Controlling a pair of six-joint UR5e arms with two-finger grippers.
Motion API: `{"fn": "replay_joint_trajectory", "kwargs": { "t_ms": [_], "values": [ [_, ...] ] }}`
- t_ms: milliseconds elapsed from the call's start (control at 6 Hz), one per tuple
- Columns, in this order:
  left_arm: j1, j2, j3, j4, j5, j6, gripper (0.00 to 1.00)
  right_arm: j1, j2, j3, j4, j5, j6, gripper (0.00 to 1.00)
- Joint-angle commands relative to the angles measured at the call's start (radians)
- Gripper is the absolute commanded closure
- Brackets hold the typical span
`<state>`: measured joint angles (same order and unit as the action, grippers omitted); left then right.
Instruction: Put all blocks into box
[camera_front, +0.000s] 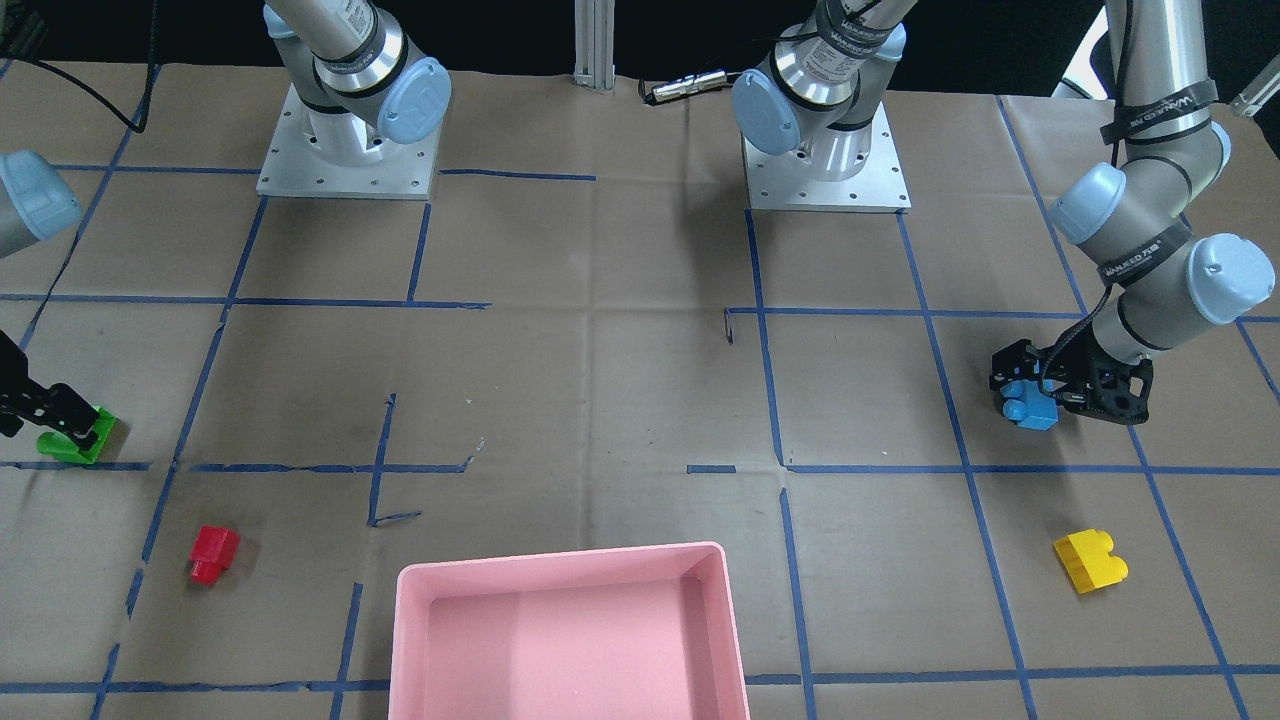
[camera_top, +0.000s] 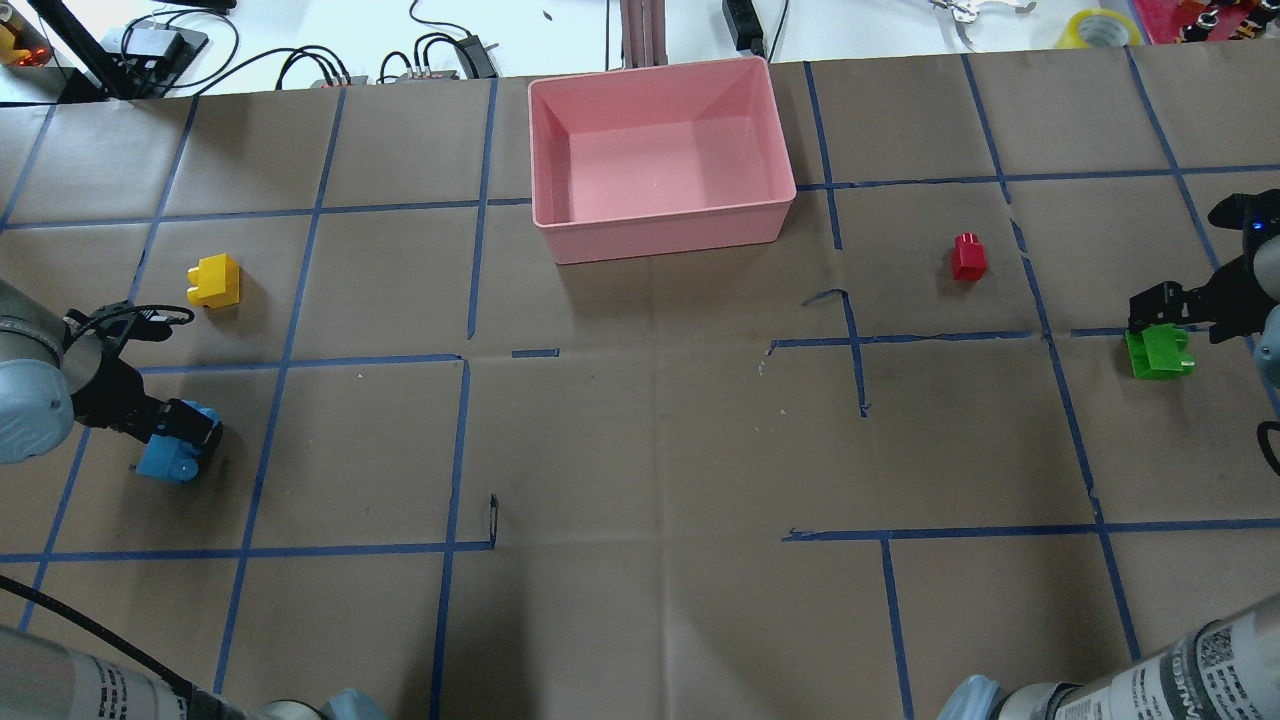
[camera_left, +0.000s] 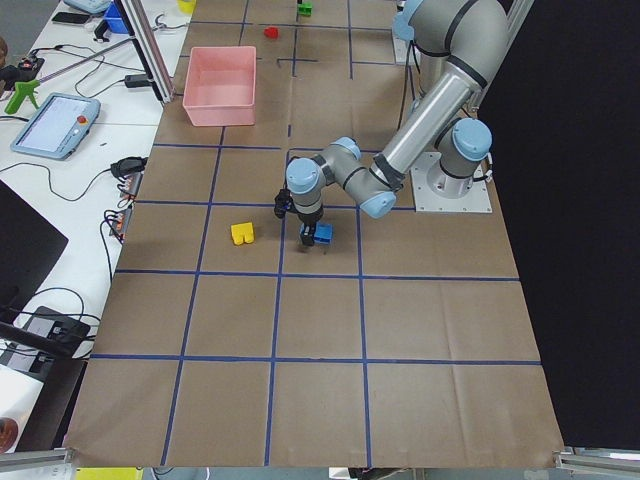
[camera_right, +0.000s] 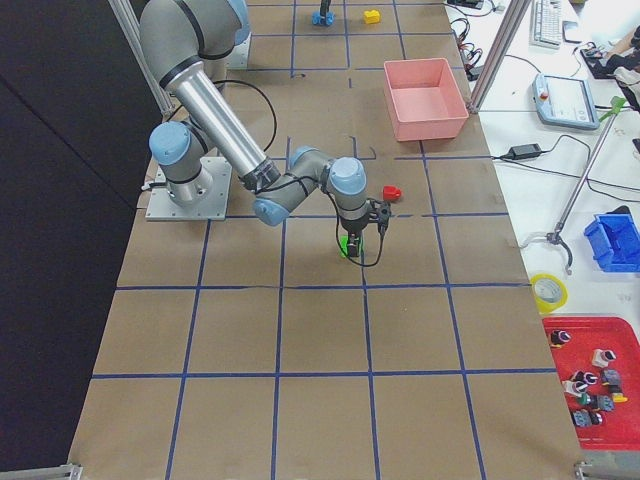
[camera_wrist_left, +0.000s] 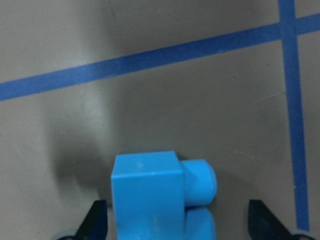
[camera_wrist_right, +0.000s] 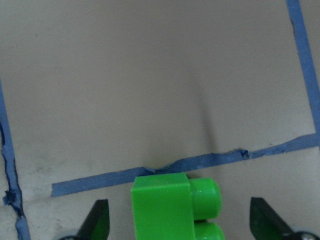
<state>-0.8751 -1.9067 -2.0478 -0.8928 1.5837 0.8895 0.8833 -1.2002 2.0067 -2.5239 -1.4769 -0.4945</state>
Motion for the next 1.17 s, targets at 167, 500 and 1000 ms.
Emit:
{"fn": "replay_joint_trajectory", "kwargs": {
  "t_ms": [167,500,1000],
  "values": [
    [-0.002,0.000,0.001,0.008,-0.011,0.000,0.11,0.000,0.020,0.029,-0.033,-0.002,-0.004,0.00],
    [-0.004,0.008,0.005,0.008,-0.011,0.002,0.31,-0.001,0.030,0.027,-0.033,-0.031,-0.006,0.01],
    [-0.007,0.018,0.015,0.006,-0.004,0.002,0.67,-0.001,0.028,0.021,-0.027,-0.040,-0.050,0.66]
  ]
}}
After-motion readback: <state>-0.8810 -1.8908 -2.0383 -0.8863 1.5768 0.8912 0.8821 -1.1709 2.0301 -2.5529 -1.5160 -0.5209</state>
